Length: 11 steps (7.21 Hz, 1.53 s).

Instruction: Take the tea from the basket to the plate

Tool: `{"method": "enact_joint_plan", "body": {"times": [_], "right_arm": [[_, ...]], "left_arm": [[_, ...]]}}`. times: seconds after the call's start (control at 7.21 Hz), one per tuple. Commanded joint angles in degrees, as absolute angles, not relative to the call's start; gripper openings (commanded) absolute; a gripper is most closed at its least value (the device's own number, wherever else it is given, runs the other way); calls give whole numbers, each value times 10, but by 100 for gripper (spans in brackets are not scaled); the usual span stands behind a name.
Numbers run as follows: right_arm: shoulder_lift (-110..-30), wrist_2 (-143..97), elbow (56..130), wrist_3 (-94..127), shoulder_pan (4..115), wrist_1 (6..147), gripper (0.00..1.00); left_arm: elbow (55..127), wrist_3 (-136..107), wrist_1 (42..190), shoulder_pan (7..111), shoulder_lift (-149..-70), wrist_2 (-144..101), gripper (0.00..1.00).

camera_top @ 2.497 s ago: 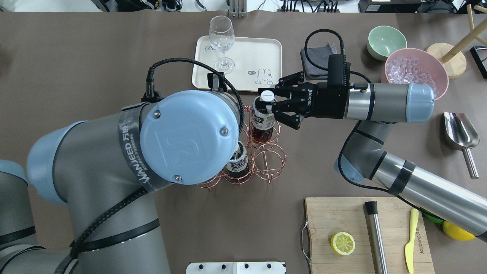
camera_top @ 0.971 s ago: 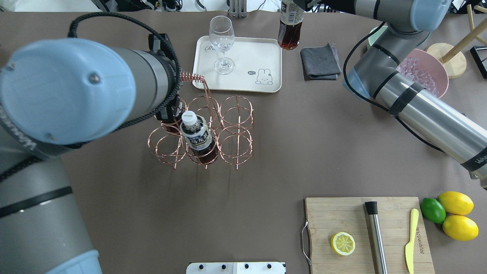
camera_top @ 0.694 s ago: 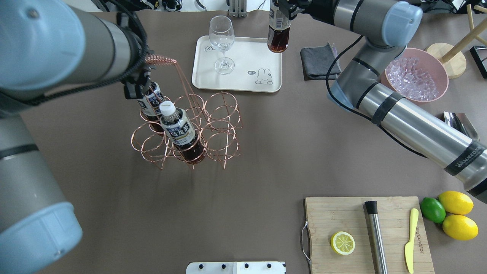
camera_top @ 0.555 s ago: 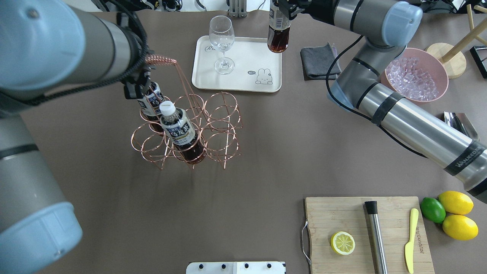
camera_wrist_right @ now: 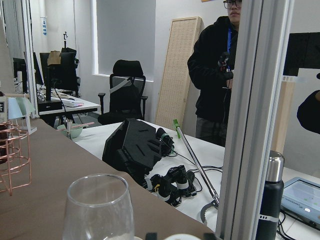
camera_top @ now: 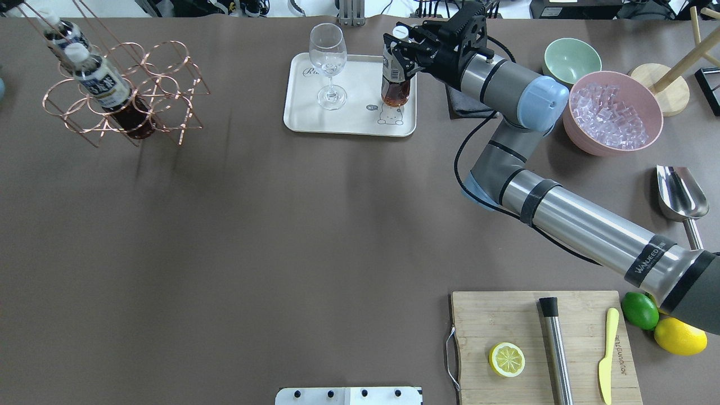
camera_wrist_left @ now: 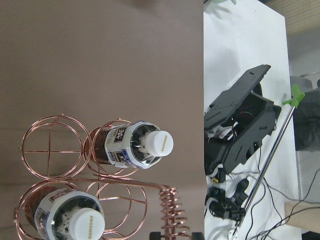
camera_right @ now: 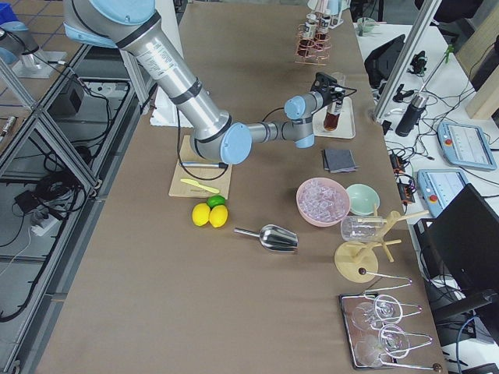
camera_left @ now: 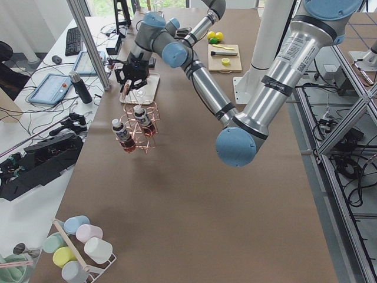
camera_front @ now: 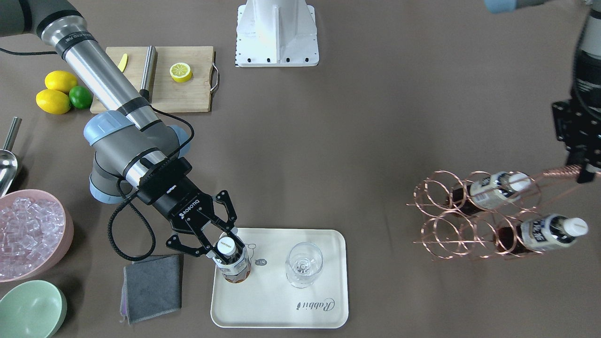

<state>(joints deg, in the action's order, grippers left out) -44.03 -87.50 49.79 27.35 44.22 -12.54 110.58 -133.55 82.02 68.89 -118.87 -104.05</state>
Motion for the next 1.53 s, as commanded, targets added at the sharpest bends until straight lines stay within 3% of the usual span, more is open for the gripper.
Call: {"method": "enact_joint_plan", "body": {"times": [0.0,0.55,0.97,1.11,1.25,1.39], "right_arm": [[-439,-867,489,272,435,-138,0],[-437,-860,489,272,422,-138,0],[-437,-860,489,272,418,-139,0],[-438,-860,490,273,418,-138,0],[-437,-860,491,273,422,-135,59],[-436,-860,499,272,424,-134,97]], "left_arm": [[958,-1224,933,792,-1165,-1090,0],[865,-1180,1077,827,-1111,-1090,0],[860,-1178,1101,827,-1103,-1089,0],[862,-1173,1101,827,-1102,-1089,90],[870,-1172,1100,827,-1101,-1091,98],[875,-1171,1100,831,-1100,-1108,98]]}}
